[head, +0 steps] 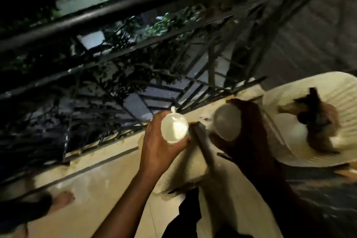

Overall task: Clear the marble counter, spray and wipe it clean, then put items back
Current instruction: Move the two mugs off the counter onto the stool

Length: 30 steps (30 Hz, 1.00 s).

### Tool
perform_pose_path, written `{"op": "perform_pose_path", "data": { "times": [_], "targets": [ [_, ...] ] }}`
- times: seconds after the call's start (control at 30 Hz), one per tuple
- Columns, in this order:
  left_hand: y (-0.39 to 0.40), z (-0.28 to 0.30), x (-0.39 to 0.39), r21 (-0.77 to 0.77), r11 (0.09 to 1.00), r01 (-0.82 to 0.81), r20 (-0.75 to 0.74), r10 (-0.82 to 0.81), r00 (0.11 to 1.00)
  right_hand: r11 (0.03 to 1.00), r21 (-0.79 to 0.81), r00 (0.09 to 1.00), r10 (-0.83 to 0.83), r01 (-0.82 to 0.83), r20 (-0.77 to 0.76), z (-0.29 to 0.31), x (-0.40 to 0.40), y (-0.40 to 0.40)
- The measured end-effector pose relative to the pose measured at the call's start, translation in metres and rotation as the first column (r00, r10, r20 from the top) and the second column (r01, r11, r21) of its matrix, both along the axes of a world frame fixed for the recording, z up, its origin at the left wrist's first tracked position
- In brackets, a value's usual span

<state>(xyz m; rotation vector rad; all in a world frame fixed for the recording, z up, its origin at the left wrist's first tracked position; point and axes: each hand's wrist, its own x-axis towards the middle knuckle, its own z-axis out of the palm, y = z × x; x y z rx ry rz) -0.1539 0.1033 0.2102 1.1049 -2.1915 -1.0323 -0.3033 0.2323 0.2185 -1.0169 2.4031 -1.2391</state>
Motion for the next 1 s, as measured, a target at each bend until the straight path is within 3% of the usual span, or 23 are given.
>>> {"op": "perform_pose_path", "data": {
  "times": [0.1, 0.17, 0.23, 0.33, 0.47, 0.6, 0.73, 0.87, 1.0],
  "targets": [
    [-0.021, -0.065, 0.054, 0.098, 0.985, -0.141, 0.091, 0.132, 0.987, 0.986, 0.116, 0.991, 0.114, -0.122, 0.077, -0.074, 0.036, -0.048],
    [-0.031, -0.115, 0.078, 0.185, 0.959, -0.215, 0.171, 0.184, 0.968, 0.975, 0.160, 0.988, 0.154, -0.152, -0.001, -0.124, 0.050, -0.073],
    [-0.034, -0.161, 0.094, 0.252, 0.935, -0.250, 0.234, 0.192, 0.953, 0.950, 0.245, 0.976, 0.211, -0.193, -0.051, -0.167, 0.064, -0.088],
    [-0.034, -0.210, 0.098, 0.308, 0.921, -0.238, 0.286, 0.148, 0.947, 0.849, 0.434, 0.943, 0.334, -0.300, -0.001, -0.221, 0.081, -0.097],
    [-0.036, -0.240, 0.089, 0.411, 0.868, -0.281, 0.357, 0.130, 0.925, 0.757, 0.536, 0.901, 0.434, -0.374, 0.014, -0.264, 0.093, -0.099],
    [-0.034, -0.275, 0.099, 0.377, 0.898, -0.229, 0.396, 0.067, 0.916, 0.708, 0.586, 0.863, 0.505, -0.394, -0.031, -0.291, 0.093, -0.099],
    [-0.030, -0.295, 0.105, 0.393, 0.894, -0.214, 0.449, 0.017, 0.893, 0.621, 0.660, 0.845, 0.533, -0.422, 0.039, -0.316, 0.086, -0.088],
    [-0.026, -0.301, 0.109, 0.420, 0.883, -0.208, 0.438, 0.003, 0.899, 0.603, 0.674, 0.831, 0.555, -0.426, 0.030, -0.333, 0.085, -0.076],
    [-0.029, -0.306, 0.106, 0.428, 0.887, -0.173, 0.417, -0.024, 0.909, 0.652, 0.634, 0.788, 0.606, -0.416, -0.106, -0.350, 0.080, -0.070]
  ]
}}
